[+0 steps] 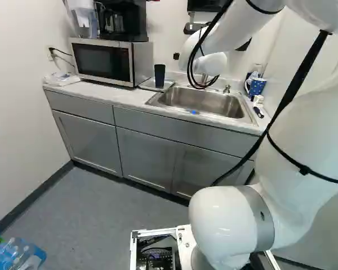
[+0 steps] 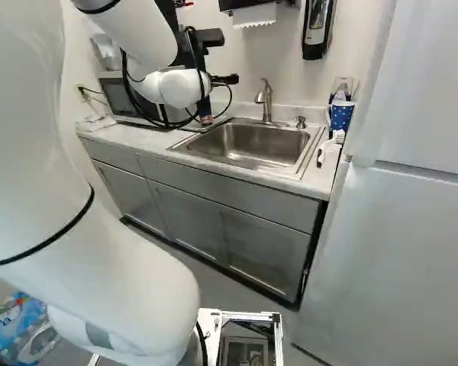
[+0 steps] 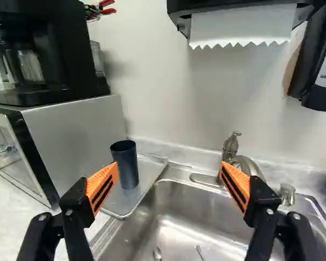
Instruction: Rinse the cup and place it in the tray
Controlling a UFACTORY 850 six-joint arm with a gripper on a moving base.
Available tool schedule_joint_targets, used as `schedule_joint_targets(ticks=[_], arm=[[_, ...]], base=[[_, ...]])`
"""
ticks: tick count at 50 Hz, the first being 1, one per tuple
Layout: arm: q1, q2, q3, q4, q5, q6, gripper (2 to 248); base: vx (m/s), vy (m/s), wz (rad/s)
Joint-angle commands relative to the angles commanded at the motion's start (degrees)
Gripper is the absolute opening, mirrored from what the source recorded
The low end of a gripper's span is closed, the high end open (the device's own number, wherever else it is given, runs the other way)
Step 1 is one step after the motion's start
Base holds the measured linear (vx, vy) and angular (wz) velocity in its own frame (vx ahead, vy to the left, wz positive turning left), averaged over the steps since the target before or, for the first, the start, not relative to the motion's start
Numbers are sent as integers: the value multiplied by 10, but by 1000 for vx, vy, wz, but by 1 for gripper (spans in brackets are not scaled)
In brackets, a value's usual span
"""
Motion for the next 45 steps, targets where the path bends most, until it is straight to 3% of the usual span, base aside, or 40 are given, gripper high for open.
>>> schedule_joint_targets(ticks=[45], arm=[[-40,-57,-111,0,-114,0,247]], base=[[0,0,0]])
